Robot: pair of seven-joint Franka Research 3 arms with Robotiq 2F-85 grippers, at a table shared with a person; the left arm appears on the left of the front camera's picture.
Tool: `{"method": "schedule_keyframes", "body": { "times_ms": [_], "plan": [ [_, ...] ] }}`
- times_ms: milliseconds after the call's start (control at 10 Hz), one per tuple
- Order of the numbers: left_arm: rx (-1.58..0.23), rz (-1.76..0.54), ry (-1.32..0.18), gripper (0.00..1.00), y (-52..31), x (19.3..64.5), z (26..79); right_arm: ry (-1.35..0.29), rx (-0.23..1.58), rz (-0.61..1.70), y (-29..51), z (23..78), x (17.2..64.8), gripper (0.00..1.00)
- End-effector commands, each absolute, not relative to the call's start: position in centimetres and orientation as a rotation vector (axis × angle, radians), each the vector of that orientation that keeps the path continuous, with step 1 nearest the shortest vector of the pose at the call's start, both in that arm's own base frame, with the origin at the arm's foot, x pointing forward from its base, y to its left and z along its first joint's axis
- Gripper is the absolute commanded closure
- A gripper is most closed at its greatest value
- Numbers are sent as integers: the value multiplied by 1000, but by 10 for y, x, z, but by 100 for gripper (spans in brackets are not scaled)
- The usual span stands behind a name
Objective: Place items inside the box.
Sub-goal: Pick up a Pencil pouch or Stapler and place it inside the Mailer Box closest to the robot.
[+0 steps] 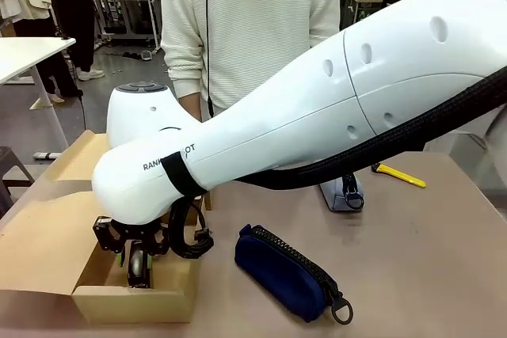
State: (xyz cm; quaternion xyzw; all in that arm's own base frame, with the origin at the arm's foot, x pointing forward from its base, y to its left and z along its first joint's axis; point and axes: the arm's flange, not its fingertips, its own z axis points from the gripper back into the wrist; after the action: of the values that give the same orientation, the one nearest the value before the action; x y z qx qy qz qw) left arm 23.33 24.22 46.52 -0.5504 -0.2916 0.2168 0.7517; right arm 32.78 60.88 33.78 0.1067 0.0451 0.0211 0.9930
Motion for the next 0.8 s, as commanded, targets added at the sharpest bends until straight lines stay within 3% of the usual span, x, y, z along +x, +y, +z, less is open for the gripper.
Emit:
{"method": "schedule_keyframes", "body": {
  "times_ms": [0, 500, 700],
  "plan": [
    [-1218, 457, -662, 0, 241, 234, 466, 53, 203, 5, 611, 343, 325, 0],
    [-1218, 457, -662, 0, 241, 234, 466, 40, 238, -13, 600, 346, 324, 0],
    [-1218, 457, -662, 0, 241, 234, 466, 2, 279, 6, 584, 370, 316, 0]
  ]
}}
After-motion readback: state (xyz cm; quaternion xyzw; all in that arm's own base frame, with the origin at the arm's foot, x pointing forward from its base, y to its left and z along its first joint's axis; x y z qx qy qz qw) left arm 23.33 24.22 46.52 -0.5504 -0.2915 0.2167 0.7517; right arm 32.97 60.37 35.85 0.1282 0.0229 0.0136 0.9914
